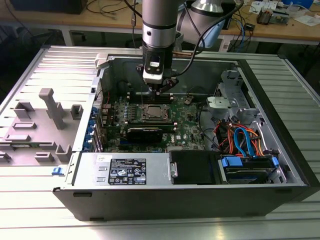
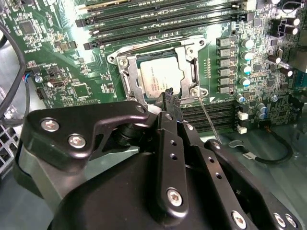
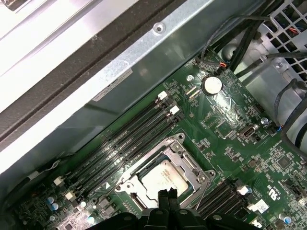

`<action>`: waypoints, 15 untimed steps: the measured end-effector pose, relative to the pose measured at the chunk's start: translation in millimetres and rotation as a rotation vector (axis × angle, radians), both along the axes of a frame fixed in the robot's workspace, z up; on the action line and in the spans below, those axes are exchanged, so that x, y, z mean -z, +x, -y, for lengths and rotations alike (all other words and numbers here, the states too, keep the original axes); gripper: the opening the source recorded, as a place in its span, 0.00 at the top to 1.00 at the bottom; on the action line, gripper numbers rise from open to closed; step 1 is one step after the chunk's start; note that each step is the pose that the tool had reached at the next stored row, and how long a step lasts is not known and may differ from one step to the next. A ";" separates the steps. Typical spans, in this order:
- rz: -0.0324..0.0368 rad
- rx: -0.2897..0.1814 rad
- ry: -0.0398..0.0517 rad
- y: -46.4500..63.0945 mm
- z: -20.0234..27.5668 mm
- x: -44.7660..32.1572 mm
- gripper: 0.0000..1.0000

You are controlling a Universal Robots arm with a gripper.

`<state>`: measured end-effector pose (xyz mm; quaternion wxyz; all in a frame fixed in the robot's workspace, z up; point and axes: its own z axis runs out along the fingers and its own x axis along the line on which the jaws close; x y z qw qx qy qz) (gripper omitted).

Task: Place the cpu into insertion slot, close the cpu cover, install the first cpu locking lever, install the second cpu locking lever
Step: 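Install the first cpu locking lever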

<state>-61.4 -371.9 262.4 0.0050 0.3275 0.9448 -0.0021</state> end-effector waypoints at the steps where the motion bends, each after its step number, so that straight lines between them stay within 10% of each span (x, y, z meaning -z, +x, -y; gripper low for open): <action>1: 0.0000 -0.042 -0.0002 0.0 0.0 0.0 0.89; 5: -0.0001 -0.126 -0.0002 0.0 0.0 -0.1 0.89; 15: 0.0001 -0.164 0.0008 -17.0 0.5 0.0 0.89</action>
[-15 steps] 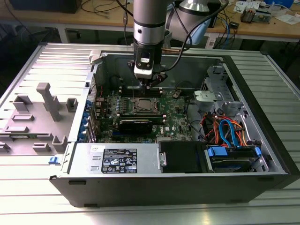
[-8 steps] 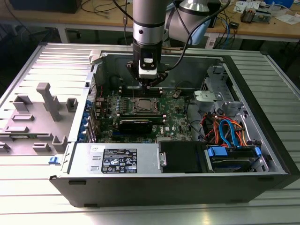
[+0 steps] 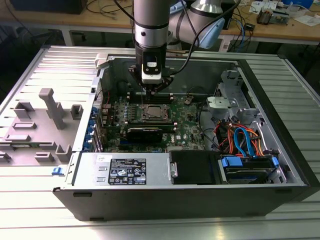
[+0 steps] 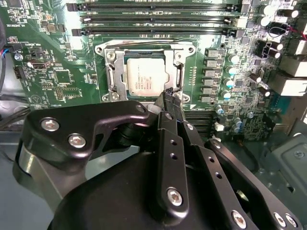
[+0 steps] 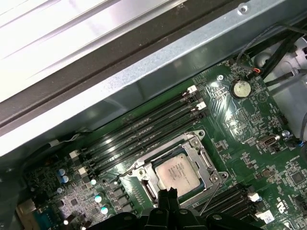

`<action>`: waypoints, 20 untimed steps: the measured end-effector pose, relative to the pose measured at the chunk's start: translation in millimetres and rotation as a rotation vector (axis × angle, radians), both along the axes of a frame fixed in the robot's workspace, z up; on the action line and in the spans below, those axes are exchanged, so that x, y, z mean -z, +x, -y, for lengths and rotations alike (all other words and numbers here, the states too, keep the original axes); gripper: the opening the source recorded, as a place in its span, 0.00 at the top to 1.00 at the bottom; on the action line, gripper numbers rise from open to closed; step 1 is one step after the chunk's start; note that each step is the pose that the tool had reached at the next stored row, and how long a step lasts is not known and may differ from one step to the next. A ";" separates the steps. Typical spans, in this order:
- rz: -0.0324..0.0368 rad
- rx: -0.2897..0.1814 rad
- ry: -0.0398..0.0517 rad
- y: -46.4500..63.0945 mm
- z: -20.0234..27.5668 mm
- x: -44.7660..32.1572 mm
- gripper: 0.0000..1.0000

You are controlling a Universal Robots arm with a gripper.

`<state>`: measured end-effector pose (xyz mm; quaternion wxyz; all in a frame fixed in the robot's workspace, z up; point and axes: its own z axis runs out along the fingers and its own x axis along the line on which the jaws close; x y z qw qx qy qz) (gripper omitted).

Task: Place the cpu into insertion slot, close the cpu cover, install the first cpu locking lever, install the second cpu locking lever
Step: 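Install the first cpu locking lever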

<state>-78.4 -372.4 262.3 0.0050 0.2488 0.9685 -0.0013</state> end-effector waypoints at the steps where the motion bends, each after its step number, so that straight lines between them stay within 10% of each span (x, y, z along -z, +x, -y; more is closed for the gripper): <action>1: -0.0001 0.000 -0.0001 0.0 0.0 0.0 0.89; 15: -0.0001 -0.006 0.0000 -0.1 0.1 0.0 0.89; 20: 0.0000 -0.072 0.0000 -0.1 0.0 0.0 0.89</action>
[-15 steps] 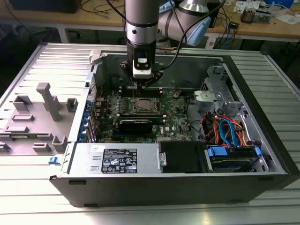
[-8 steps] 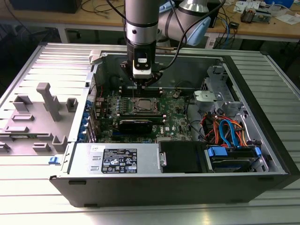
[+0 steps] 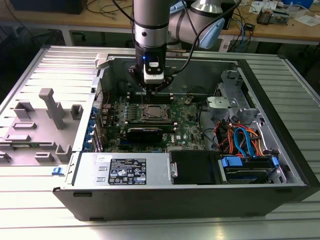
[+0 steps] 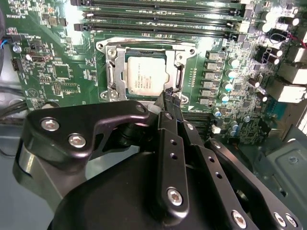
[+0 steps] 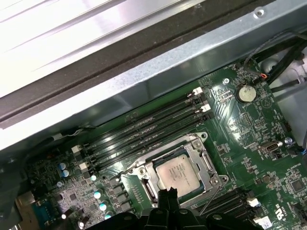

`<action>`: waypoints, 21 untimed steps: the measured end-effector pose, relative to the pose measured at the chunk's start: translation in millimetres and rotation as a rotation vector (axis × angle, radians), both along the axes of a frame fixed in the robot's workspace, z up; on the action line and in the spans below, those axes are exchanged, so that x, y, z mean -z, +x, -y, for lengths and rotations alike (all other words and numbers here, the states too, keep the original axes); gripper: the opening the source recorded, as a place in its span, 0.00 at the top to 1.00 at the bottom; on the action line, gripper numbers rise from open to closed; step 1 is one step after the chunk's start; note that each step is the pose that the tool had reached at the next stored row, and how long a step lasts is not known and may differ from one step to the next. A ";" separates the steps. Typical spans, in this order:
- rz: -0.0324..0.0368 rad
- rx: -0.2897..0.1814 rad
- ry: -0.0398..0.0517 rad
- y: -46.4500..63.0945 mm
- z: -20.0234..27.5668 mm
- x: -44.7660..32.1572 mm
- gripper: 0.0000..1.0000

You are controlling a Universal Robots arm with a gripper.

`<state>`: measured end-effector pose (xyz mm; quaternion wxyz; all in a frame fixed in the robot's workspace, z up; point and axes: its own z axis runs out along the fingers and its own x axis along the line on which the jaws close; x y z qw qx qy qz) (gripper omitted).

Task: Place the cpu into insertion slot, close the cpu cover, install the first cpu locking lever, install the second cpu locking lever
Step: 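Install the first cpu locking lever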

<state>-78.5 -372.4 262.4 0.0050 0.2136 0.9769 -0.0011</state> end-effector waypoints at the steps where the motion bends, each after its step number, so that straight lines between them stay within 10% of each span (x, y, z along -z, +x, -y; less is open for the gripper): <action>1: 0.0000 -0.006 0.0000 0.0 0.0 0.0 0.89; 21: 0.0000 -0.108 0.0003 -6.2 0.3 0.0 0.89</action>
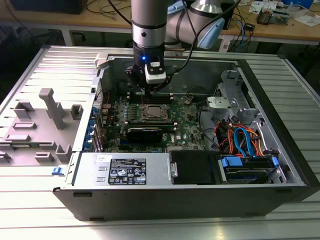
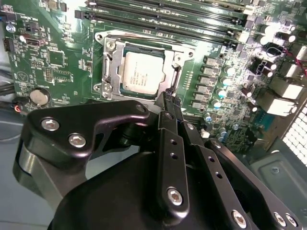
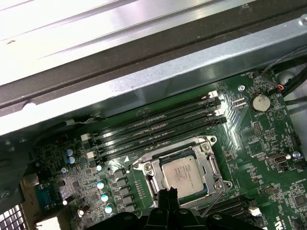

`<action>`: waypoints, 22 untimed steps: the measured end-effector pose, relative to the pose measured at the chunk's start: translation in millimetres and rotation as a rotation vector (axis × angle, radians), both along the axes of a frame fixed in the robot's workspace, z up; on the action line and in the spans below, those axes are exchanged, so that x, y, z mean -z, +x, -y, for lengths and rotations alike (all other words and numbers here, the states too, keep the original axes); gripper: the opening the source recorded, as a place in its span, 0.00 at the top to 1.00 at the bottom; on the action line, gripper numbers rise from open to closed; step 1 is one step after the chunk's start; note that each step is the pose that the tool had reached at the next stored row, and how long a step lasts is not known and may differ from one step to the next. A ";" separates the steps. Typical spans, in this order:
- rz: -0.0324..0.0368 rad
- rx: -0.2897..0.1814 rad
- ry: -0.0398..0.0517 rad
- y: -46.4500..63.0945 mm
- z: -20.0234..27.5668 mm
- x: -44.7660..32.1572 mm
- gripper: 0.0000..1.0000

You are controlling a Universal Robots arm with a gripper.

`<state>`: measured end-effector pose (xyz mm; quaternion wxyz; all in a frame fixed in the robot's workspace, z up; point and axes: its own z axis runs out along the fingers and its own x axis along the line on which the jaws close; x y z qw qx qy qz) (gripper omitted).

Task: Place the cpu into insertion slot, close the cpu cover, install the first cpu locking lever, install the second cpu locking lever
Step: 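Install the first cpu locking lever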

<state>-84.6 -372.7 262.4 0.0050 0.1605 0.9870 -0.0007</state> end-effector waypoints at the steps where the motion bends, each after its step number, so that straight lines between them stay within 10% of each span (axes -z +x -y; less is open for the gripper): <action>1: 0.0001 -0.002 0.0003 -0.8 0.1 0.0 0.89; 22: 0.0000 -0.263 0.0039 -9.8 0.2 1.5 0.89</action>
